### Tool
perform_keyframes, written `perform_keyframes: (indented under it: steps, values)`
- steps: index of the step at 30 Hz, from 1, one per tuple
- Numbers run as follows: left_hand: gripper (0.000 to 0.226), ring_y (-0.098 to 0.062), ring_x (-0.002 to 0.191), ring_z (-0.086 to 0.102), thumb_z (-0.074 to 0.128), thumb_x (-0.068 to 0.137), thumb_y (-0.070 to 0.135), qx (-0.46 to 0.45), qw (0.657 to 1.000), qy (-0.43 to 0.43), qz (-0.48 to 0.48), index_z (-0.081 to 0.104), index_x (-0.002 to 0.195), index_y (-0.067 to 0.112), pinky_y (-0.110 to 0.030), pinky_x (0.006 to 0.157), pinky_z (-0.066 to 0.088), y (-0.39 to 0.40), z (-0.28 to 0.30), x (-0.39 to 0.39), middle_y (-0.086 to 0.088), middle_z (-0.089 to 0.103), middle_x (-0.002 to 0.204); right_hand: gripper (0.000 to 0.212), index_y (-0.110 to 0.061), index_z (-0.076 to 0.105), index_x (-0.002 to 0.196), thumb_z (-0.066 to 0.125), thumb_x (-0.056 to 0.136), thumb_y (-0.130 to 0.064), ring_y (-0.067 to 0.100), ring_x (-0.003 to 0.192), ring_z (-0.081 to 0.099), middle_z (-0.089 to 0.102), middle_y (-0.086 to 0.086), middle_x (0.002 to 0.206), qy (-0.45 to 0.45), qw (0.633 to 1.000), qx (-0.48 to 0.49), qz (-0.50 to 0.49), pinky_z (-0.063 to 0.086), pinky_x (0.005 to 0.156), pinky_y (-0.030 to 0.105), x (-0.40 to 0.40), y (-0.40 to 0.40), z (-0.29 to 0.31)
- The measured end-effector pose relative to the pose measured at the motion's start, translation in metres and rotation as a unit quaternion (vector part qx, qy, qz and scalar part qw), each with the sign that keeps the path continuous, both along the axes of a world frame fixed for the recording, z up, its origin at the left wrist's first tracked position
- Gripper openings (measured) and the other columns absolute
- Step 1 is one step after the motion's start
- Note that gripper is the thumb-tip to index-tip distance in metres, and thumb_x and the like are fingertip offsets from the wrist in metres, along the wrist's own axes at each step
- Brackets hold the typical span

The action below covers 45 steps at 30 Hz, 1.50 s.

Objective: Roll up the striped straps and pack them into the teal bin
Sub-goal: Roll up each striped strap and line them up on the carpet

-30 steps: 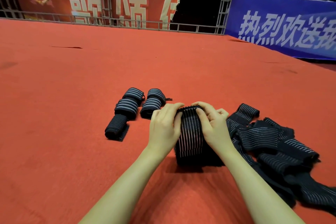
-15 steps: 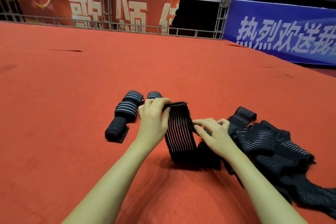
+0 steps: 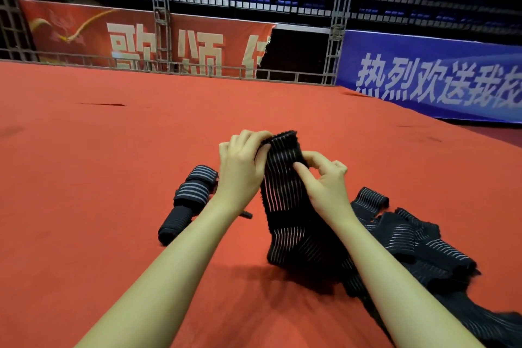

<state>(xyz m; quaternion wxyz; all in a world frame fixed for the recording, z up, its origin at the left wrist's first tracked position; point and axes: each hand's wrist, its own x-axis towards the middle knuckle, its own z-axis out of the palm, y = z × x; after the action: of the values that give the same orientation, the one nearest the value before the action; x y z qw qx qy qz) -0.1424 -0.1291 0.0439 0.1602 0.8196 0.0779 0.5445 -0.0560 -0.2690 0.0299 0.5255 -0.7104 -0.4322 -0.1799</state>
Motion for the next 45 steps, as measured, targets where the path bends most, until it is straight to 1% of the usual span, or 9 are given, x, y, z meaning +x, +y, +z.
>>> perform_keyframes:
  steps: [5,11,15,19,24,28,32,39,45]
  values:
    - [0.025,-0.024,0.086,0.056,0.045,0.092,0.020,0.071,0.997,-0.027,0.003,0.063,0.107,0.012,-0.031,0.071,0.029,0.002,0.046,0.007,-0.002,0.062,0.096,0.014,-0.035,0.063,0.097,0.056,0.087,-0.027,-0.007,0.087,0.057,0.062,-0.029,0.088,-0.018,0.999,0.042,0.000,0.022,0.093,0.025,0.000,0.002,0.042]
    - [0.027,-0.028,0.086,0.058,0.045,0.090,0.016,0.143,0.988,-0.059,0.005,0.060,0.112,0.010,-0.032,0.072,0.032,0.002,0.102,0.011,-0.006,0.063,0.097,0.022,-0.048,0.061,0.095,0.058,0.086,-0.029,0.001,0.087,0.064,0.066,-0.032,0.094,-0.047,0.994,0.094,0.024,0.040,0.097,0.058,0.007,-0.001,0.089]
    - [0.031,-0.026,0.089,0.055,0.048,0.088,0.009,0.110,0.991,-0.047,-0.058,0.043,0.112,0.027,-0.038,0.076,0.038,0.004,0.112,0.010,-0.005,0.061,0.100,0.018,-0.053,0.064,0.095,0.056,0.083,-0.043,0.007,0.090,0.064,0.069,-0.023,0.094,-0.008,0.994,0.095,0.044,0.037,0.101,0.058,0.010,0.003,0.093]
    - [0.022,-0.022,0.083,0.055,0.054,0.088,0.010,0.126,0.987,-0.038,-0.091,0.046,0.104,0.023,-0.034,0.074,0.036,0.003,0.098,0.011,-0.001,0.061,0.094,0.018,-0.051,0.061,0.096,0.059,0.078,-0.051,0.011,0.095,0.062,0.067,-0.028,0.090,0.018,0.994,0.103,0.032,0.039,0.100,0.055,0.010,0.002,0.082]
    - [0.020,-0.013,0.087,0.055,0.057,0.089,0.013,0.119,0.986,-0.038,-0.115,0.052,0.109,0.014,-0.036,0.077,0.042,0.004,0.087,0.007,-0.001,0.062,0.097,0.031,-0.054,0.056,0.106,0.061,0.076,-0.049,0.021,0.101,0.060,0.067,-0.025,0.086,0.017,0.994,0.105,0.023,0.042,0.096,0.053,0.007,0.010,0.081]
    - [0.028,-0.014,0.087,0.054,0.054,0.091,0.020,0.112,0.988,-0.037,-0.104,0.056,0.115,0.006,-0.044,0.077,0.048,0.008,0.094,0.008,-0.004,0.062,0.096,0.033,-0.056,0.057,0.103,0.059,0.080,-0.033,0.007,0.092,0.064,0.067,-0.026,0.093,0.014,0.992,0.117,0.036,0.040,0.098,0.056,0.013,0.016,0.089]
    - [0.035,-0.020,0.081,0.058,0.053,0.090,0.032,0.088,0.992,-0.049,-0.073,0.059,0.113,0.007,-0.044,0.075,0.050,0.016,0.108,0.015,-0.003,0.062,0.094,0.028,-0.047,0.063,0.107,0.057,0.082,-0.034,0.012,0.097,0.066,0.071,-0.016,0.098,0.026,0.988,0.143,0.050,0.039,0.100,0.056,0.022,0.021,0.106]
    - [0.013,-0.003,0.075,0.051,0.063,0.087,0.007,0.010,0.988,-0.103,-0.118,0.064,0.100,0.007,-0.011,0.072,0.041,0.012,0.136,0.028,0.000,0.063,0.092,0.024,-0.050,0.063,0.100,0.060,0.084,-0.031,0.007,0.100,0.064,0.069,-0.024,0.098,0.003,0.986,0.161,0.039,0.039,0.102,0.054,0.030,0.020,0.140]
    - [0.014,-0.019,0.085,0.057,0.061,0.088,0.009,0.057,0.980,-0.139,-0.133,0.063,0.101,0.006,-0.034,0.078,0.049,0.000,0.177,0.034,0.000,0.060,0.095,0.035,-0.059,0.053,0.109,0.059,0.078,-0.044,0.008,0.097,0.064,0.067,-0.024,0.095,-0.046,0.981,0.187,0.017,0.040,0.100,0.055,0.028,0.014,0.178]
